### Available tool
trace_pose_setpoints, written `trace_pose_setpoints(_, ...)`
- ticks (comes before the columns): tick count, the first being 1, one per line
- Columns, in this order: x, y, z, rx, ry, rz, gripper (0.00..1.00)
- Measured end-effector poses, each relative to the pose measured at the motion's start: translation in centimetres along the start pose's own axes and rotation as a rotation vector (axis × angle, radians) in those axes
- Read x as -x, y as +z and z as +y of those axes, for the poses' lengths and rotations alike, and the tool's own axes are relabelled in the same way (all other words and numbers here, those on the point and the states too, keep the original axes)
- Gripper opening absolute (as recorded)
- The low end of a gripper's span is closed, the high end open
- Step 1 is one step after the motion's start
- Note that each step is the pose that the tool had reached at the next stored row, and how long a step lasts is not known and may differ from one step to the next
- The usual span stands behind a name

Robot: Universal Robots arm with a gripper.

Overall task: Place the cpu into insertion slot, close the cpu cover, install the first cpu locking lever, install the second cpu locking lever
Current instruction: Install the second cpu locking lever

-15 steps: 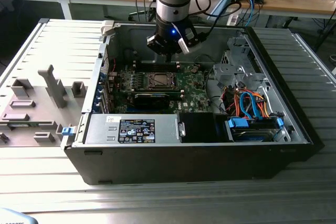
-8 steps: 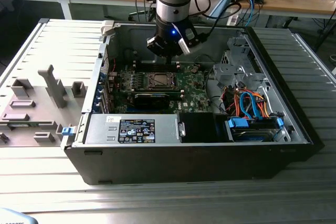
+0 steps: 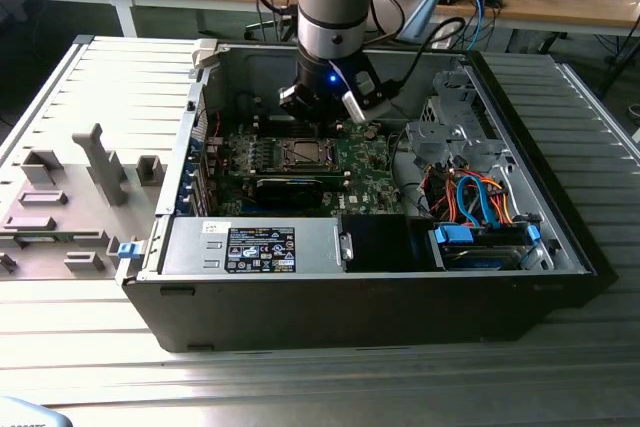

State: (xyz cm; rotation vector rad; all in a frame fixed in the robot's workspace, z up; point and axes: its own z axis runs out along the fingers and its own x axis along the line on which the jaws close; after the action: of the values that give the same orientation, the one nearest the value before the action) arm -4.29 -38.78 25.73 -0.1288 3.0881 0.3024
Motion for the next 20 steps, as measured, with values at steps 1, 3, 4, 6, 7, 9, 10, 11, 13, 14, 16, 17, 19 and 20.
trace_pose_setpoints(1, -0.01, -0.03, -0.13, 0.0, 0.0, 0.0001, 0.11)
trace_pose_setpoints(3, -0.03, -0.07, -0.36, 0.0, 0.0, 0.0, 0.11)
trace_pose_setpoints(4, -0.04, -0.09, -0.47, 0.0, 0.0, 0.0, 0.11)
trace_pose_setpoints(6, -0.05, -0.14, -0.68, 0.0, 0.0, 0.0, 0.11)
trace_pose_setpoints(7, -0.06, -0.16, -0.8, 0.0, 0.0, 0.0001, 0.11)
trace_pose_setpoints(9, -0.09, -0.21, -1.05, 0.0, 0.0, 0.0, 0.11)
trace_pose_setpoints(10, -0.11, -0.24, -1.2, 0.0, 0.0, 0.0, 0.11)
trace_pose_setpoints(11, -0.16, -0.27, -1.33, 0.0, 0.0, 0.0001, 0.11)
trace_pose_setpoints(13, -0.4, -0.29, -1.6, 0.0001, 0.0, 0.0, 0.11)
trace_pose_setpoints(14, -0.54, -0.28, -1.69, 0.0003, 0.0, 0.0, 0.11)
trace_pose_setpoints(16, -0.96, -0.26, -1.88, 0.0006, 0.0, -0.0001, 0.11)
trace_pose_setpoints(17, -1.13, -0.2, -1.95, 0.0008, 0.0, -0.0001, 0.11)
trace_pose_setpoints(19, -1.4, -0.04, -2.07, 0.0009, 0.0, -0.0001, 0.11)
trace_pose_setpoints(20, -1.44, 0.03, -2.09, 0.0008, 0.0, 0.0, 0.11)
